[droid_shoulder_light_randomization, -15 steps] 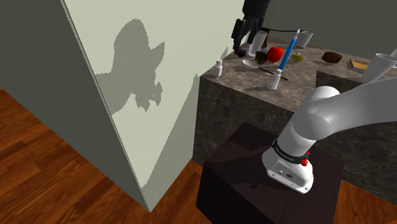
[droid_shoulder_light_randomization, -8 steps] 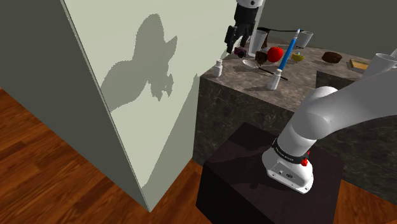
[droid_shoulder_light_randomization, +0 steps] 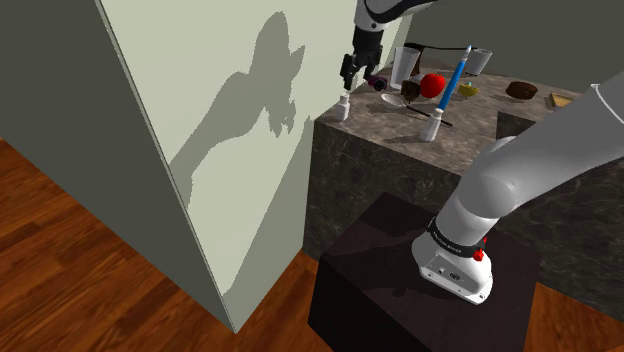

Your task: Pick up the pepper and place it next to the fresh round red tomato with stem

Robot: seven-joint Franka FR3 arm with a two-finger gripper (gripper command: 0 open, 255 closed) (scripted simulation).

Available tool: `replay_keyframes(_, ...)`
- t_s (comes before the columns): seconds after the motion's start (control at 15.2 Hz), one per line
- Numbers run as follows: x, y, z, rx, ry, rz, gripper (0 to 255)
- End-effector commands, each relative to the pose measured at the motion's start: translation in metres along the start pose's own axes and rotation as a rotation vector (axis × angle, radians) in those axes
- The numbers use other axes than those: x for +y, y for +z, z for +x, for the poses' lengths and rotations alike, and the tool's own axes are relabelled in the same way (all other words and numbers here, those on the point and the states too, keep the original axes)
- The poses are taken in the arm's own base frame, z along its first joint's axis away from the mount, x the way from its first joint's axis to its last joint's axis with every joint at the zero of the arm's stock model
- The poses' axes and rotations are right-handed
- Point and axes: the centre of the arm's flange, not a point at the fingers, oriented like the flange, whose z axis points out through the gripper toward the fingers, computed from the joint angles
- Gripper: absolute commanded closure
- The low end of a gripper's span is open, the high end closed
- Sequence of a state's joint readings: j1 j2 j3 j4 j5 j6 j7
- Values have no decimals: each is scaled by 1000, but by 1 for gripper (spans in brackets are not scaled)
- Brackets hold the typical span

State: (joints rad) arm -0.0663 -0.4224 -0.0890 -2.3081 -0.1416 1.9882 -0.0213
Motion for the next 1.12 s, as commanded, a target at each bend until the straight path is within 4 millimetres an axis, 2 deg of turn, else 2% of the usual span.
replay_keyframes(0.0, 11, 15, 19, 1, 3, -6, 0)
replay_keyframes(0.33, 40, 55, 62, 0, 11, -19, 0)
replay_keyframes(0.4, 42, 58, 65, 0, 12, -19, 0)
replay_keyframes(0.86, 43, 98, 65, 0, 12, -19, 0)
replay_keyframes(1.06, 43, 98, 65, 0, 12, -19, 0)
